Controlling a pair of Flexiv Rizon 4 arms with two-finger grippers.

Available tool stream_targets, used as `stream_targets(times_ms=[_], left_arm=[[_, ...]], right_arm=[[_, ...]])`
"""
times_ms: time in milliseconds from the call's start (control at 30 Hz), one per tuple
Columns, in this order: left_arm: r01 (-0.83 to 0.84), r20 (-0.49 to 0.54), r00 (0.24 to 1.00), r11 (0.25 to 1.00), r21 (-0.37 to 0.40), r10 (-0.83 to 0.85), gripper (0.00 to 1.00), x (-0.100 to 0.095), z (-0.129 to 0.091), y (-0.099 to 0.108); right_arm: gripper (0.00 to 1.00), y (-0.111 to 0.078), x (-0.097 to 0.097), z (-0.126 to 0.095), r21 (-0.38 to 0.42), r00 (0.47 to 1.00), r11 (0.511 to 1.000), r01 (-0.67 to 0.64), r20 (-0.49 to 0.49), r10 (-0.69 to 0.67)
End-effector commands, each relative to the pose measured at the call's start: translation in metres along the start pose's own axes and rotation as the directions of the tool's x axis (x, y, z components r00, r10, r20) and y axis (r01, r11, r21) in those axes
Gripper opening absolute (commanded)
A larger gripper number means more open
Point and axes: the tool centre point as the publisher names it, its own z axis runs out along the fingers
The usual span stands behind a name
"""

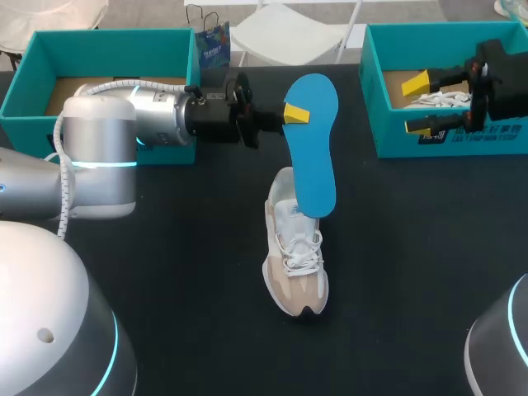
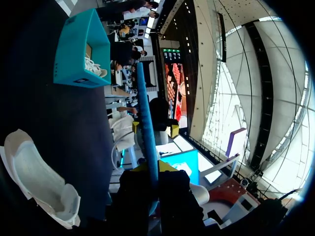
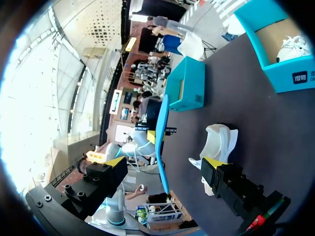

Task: Take the shoe out of the shoebox, open the shoe tongue, remove and reinsert the insole, then place the shoe into the shoebox

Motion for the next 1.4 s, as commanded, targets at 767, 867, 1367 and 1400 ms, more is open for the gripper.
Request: stream_targets(times_ms=[767, 867, 1367, 1400], left_arm=[[-0.098, 0.028, 0.995, 0.995, -0.014, 0.098, 0.0, 0.0029, -0.0016, -0.0041], [-0.098, 0.028, 0.995, 0.995, -0.014, 0.098, 0.0, 0.0029, -0.0016, -0.0041], [-0.098, 0.028, 0.995, 0.995, -0.014, 0.098, 0.0, 0.0029, -0.0016, -0.0041], [-0.098, 0.028, 0.995, 0.995, -0.014, 0.098, 0.0, 0.0029, -0.0016, -0.0041]], right_arm=[[1.0, 0.0022, 0.0, 0.0015, 0.003, 1.0, 1.0, -0.001, 0.001, 0.001], [1.0, 0.0022, 0.0, 0.0015, 0.003, 1.0, 1.0, -0.001, 0.001, 0.001], [1.0, 0.0022, 0.0, 0.0015, 0.003, 1.0, 1.0, -0.001, 0.001, 0.001], [1.0, 0.0022, 0.0, 0.0015, 0.003, 1.0, 1.0, -0.001, 0.001, 0.001]])
